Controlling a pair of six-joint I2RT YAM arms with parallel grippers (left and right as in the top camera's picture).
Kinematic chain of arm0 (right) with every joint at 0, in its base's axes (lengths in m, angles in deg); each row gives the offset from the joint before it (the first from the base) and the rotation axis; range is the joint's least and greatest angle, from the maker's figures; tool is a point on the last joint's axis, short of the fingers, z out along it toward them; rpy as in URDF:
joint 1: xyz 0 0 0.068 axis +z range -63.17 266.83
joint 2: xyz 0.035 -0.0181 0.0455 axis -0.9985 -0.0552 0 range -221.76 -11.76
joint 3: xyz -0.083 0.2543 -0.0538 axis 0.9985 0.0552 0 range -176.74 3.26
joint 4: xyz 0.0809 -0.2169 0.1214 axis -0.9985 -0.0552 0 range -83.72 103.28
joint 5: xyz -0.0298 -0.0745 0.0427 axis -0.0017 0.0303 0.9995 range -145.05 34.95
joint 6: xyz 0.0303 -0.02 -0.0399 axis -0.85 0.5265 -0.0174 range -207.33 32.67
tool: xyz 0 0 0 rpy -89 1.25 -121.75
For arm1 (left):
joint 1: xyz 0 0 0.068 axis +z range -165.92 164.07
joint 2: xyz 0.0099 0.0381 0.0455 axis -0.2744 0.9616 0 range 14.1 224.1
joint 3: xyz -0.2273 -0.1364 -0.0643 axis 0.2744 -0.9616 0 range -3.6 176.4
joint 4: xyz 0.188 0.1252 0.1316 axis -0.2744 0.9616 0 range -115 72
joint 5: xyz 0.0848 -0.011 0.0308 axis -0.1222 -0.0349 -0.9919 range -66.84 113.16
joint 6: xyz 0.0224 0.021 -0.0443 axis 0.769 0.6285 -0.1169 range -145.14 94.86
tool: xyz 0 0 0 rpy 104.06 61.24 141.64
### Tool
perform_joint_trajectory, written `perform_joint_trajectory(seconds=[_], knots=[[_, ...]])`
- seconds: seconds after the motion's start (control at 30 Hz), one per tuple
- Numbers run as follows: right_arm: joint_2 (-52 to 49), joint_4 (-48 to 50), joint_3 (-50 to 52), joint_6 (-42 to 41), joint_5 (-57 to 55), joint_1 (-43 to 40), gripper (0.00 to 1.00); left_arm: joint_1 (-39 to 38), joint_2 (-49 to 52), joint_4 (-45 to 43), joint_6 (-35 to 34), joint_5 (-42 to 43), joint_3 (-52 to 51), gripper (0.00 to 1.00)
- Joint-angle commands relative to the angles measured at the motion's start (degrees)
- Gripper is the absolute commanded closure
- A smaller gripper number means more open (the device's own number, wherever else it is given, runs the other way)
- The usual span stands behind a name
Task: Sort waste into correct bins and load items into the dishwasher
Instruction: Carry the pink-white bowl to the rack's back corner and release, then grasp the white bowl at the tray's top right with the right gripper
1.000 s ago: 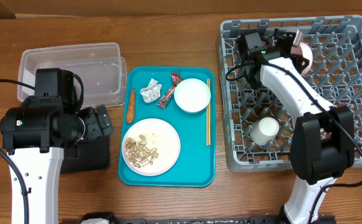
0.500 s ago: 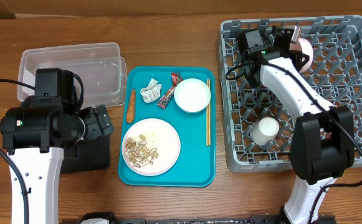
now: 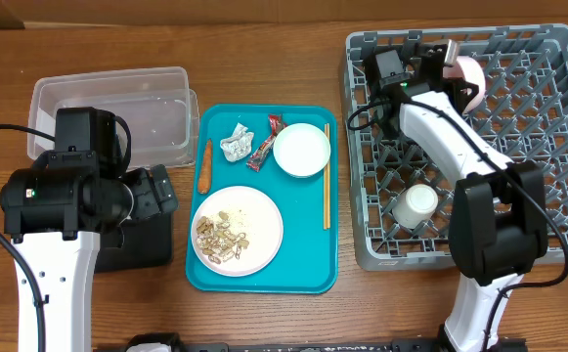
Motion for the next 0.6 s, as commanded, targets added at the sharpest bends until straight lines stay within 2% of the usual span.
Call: perform_joint_trajectory(seconds=[0.0,0.2,0.37,0.47,0.57], knots=[[-1.38,-1.11,0.31,0.98,1.68,1.79,0.92,-0.39,0.46,-0.09,-1.2,-0.96,0.31,0.0],[1.42,-5.44,0.28,0.57,1.7,6.4,0.56,-0.39,0.46,-0.09,-1.2,-0.98,0.31,0.0],[6.4,-8.87,0.28,-3.89,2.23,11.54,0.27,-0.39,0.46,-0.09,-1.2,-0.98,0.31,0.0],[10.49,-8.24,-0.5,-4.2,9.07,14.12,0.23,-0.39,0.46,-0.09,-1.2,-0.96,0.31,0.0],[13.92,-7.98,-2.73,-4.15,24.28,15.34,0.23,-0.39,0.46,-0.09,-1.2,-0.96,0.31,0.0]])
